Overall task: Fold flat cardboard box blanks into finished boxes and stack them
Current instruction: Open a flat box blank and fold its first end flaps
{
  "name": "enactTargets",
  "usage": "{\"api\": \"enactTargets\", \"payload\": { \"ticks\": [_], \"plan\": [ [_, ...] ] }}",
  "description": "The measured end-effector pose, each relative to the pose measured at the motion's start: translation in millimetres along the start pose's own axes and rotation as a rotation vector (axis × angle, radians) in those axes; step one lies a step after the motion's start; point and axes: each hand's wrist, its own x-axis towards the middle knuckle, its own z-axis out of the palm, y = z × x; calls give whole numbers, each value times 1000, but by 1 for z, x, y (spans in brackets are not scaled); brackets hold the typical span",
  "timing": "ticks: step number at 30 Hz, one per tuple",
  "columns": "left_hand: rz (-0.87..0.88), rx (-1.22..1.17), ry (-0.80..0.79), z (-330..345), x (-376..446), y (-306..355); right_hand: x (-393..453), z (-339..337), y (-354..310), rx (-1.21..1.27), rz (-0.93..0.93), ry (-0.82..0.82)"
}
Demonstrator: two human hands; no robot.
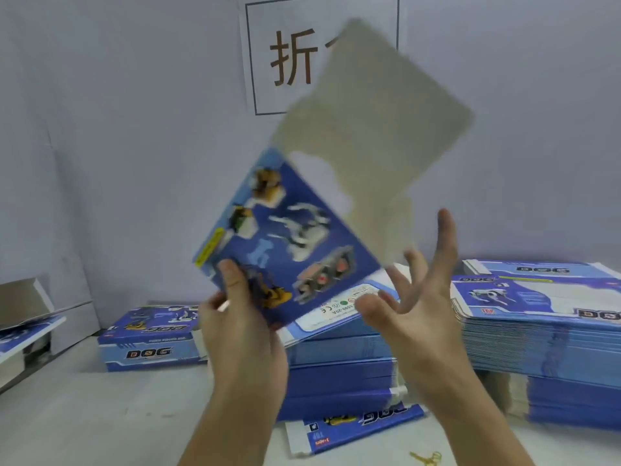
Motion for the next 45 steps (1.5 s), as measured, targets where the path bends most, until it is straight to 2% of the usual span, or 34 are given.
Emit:
{"api": "enactTargets", "payload": {
  "ticks": [1, 3, 5, 6, 7, 9, 12, 14, 18, 22, 25, 27, 30, 33, 36, 39, 41, 45],
  "plan": [
    [-96, -106, -75, 6, -4, -1, 1, 1, 3, -27, -31, 47],
    [-213, 12, -249, 13, -7, -11, 4, -6, 6, -36, -141, 188],
    [-116, 191, -263, 9, -4, -19, 9, -17, 0, -10, -185, 256],
    [4, 252, -221, 5, -2, -16, 10, -23, -4, -13, -178, 240],
    [147, 295, -189, -1, 1, -9, 10, -30, -6, -39, -152, 204],
    [353, 335, -274, -7, 4, 13, 8, -36, -12, -101, -69, 25],
    [300, 329, -575, -11, 2, 38, 3, -32, -17, -149, 25, -245],
    [347, 407, -644, -12, 1, 43, 1, -24, -18, -118, 50, -358],
    [477, 353, -633, -11, -2, 43, 3, -16, -19, -43, 14, -295],
    [373, 314, -624, -6, -6, 34, 5, -10, -21, -10, -6, -284],
    [281, 246, -522, 0, -15, 27, 10, -8, -26, 175, 139, -199],
    [169, 194, -474, 3, -18, 25, 8, -9, -25, 208, 153, -159],
    [119, 188, -519, 4, -18, 30, 1, -14, -19, 173, 207, -72],
    [78, 195, -554, 2, -14, 30, 2, -11, -16, 146, 261, -58],
    [19, 156, -560, 0, -12, 32, 3, -8, -19, 240, 275, -47],
    [56, 100, -552, 2, -11, 36, 3, -5, -20, 211, 211, -77],
    [105, 48, -565, 0, -10, 36, 2, -5, -19, 279, 154, -60],
    [91, 20, -518, -3, -10, 33, -8, 1, -23, 356, 177, -65]
  ]
}}
